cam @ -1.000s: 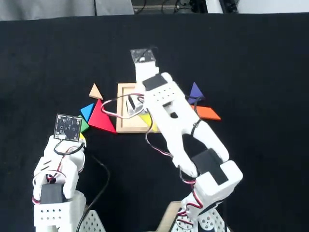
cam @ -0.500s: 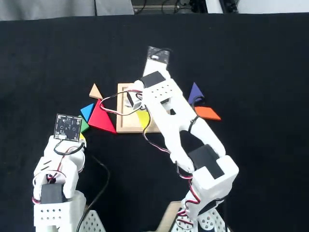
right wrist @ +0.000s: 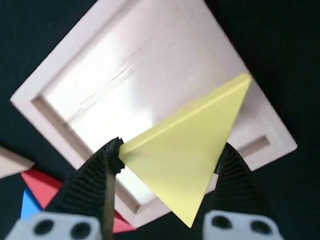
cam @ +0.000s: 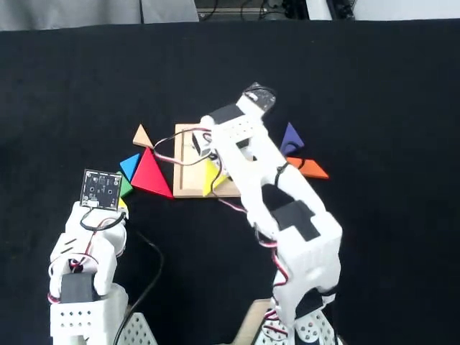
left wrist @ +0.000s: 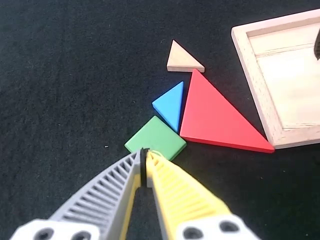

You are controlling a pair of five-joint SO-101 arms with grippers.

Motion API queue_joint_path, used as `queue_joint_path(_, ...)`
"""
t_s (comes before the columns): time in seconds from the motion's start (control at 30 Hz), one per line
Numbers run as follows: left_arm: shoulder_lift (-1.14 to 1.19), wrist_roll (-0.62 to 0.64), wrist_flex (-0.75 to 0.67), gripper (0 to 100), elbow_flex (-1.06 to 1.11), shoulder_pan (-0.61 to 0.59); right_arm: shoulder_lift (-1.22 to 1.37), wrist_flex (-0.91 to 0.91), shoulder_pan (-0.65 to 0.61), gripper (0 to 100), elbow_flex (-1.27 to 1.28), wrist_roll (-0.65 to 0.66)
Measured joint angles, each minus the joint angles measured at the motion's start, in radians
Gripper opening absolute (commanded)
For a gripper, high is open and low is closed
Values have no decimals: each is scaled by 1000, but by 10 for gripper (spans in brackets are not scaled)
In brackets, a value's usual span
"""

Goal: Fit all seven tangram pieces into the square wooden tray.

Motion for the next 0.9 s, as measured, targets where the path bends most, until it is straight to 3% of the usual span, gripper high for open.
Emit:
queue_joint_path(0.37, 0, 0, 0, 30, 0, 0, 106, -2, 32, 322, -123, -5)
queue_joint_path(0.73, 0, 0, 0, 30, 0, 0, 106, 61, -34, 322, -187, 0)
queue_joint_path(0.83, 0, 0, 0, 30, 0, 0, 92, 153, -32, 303, -279, 64)
queue_joint_path(0.9, 0, 0, 0, 30, 0, 0, 61, 235, -14, 240, -356, 130)
